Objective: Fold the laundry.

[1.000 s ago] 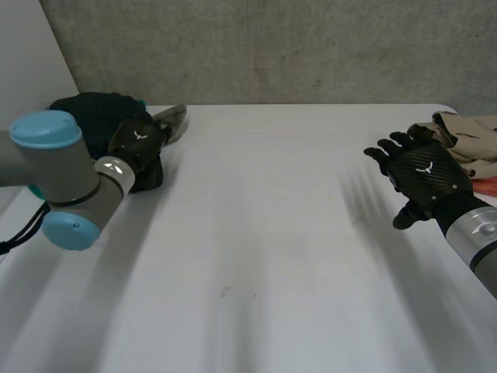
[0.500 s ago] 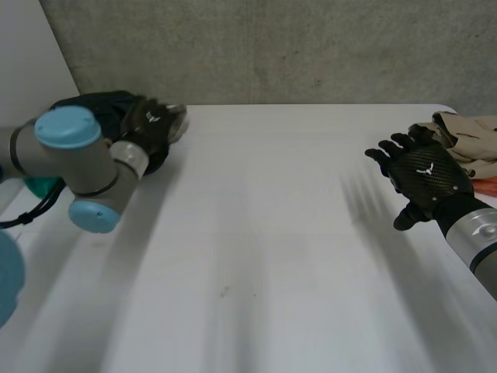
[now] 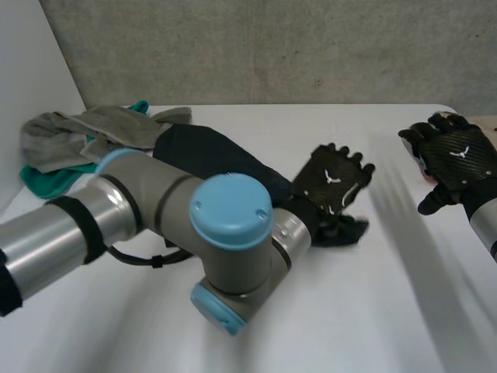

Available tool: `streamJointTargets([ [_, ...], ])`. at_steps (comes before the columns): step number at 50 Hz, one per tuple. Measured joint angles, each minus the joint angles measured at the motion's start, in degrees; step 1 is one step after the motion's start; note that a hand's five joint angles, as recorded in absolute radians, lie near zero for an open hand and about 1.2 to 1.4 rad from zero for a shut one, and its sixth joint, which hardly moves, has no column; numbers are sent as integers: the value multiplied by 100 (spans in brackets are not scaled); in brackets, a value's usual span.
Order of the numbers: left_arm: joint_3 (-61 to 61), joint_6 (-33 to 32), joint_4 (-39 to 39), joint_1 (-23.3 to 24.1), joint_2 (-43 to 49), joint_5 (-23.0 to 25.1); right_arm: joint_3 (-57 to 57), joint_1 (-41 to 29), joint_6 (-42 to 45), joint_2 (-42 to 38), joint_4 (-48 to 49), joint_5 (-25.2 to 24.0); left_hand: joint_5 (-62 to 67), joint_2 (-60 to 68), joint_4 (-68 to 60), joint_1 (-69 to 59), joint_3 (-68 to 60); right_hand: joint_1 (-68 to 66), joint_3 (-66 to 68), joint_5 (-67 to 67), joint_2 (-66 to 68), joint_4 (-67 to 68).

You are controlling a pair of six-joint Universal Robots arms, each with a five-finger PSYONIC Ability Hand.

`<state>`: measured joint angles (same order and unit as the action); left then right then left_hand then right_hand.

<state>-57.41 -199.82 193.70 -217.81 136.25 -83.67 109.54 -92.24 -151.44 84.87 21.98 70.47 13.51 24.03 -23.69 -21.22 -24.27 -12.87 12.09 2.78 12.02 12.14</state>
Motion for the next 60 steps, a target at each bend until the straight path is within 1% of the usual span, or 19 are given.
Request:
streamJointTargets([
  [4,-85,-18,-31,26,-181,-36,-26,9,-83,-4,-12,72,-450,-383,412,73,407,0,0,0,0,0],
  [7,-291,-26,-39,-116,-586,-97,-29,3,-108,-3,-38,89,-500,-426,445,73,450,0,0,0,0,0],
  [14,-1044,-28,-56,-915,-1822,-175,-74,-97,-108,15,-455,60,-554,-497,490,73,498,0,0,0,0,0],
  [19,-1670,-55,-88,-1842,-2427,-81,-217,-516,-141,24,-1242,3,-554,-498,517,73,498,0,0,0,0,0],
  [25,-2063,-150,-182,-2827,-2189,504,-416,-1135,-367,-144,-1554,46,-554,-498,517,73,498,0,0,0,0,0],
  [28,-2100,-290,-246,-3109,-1840,831,-558,-1365,-497,-381,-1481,128,-554,-498,517,73,498,0,0,0,0,0],
  [32,-2084,-765,-408,-3428,-1282,1237,-901,-1722,-663,-969,-1246,452,-554,-498,518,73,498,0,0,0,0,0],
  [38,-2075,-1615,-682,-3591,-795,1429,-1366,-2012,-674,-1707,-967,1064,-515,-482,505,72,488,0,0,0,0,0],
  [40,-2079,-1699,-707,-3590,-752,1437,-1413,-2030,-669,-1784,-940,1114,-515,-482,505,72,488,0,0,0,0,0],
  [41,-2090,-1922,-768,-3569,-637,1456,-1537,-2065,-651,-1993,-870,1236,196,133,-161,-519,-117,0,0,0,0,0],
  [43,-2096,-2031,-792,-3535,-581,1464,-1634,-2083,-637,-2152,-817,1299,494,485,-464,-864,-403,-321,309,296,309,306],
  [44,-2103,-2071,-803,-3510,-557,1465,-1679,-2087,-632,-2224,-797,1317,1623,1578,-1622,-2011,-1550,-738,742,716,807,737],
  [45,-2110,-2099,-807,-3476,-538,1465,-1730,-2090,-628,-2294,-775,1326,2259,2244,-2284,-2701,-2211,-1350,1311,1276,1328,1303],
  [46,-2112,-2112,-808,-3438,-533,1465,-1775,-2091,-625,-2348,-762,1326,3274,3399,-3332,-3664,-3349,-2383,2289,2239,2333,2282],
  [47,-2115,-2117,-809,-3415,-532,1464,-1800,-2090,-623,-2377,-755,1324,3758,3798,-3834,-3924,-3741,-2757,2766,2586,2828,2752],
  [49,-2135,-2106,-818,-3311,-552,1456,-1895,-2086,-617,-2459,-736,1307,4234,4337,-4380,-4050,-4252,-4734,4741,4633,4864,4730],
  [50,-2151,-2088,-826,-3260,-580,1447,-1936,-2081,-611,-2481,-732,1297,4285,4417,-4467,-4051,-4329,-4961,5275,5125,5376,5275],
  [56,-2346,-1840,-884,-3039,-994,1400,-2148,-2032,-514,-2505,-703,1266,4314,4427,-4476,-4098,-4361,-4961,5573,5347,5545,5621],
  [60,-2705,-1190,-910,-2631,-1855,1272,-2560,-1969,-244,-2498,-636,1244,4420,4445,-4477,-4120,-4407,-4961,5575,5356,5545,5632],
])
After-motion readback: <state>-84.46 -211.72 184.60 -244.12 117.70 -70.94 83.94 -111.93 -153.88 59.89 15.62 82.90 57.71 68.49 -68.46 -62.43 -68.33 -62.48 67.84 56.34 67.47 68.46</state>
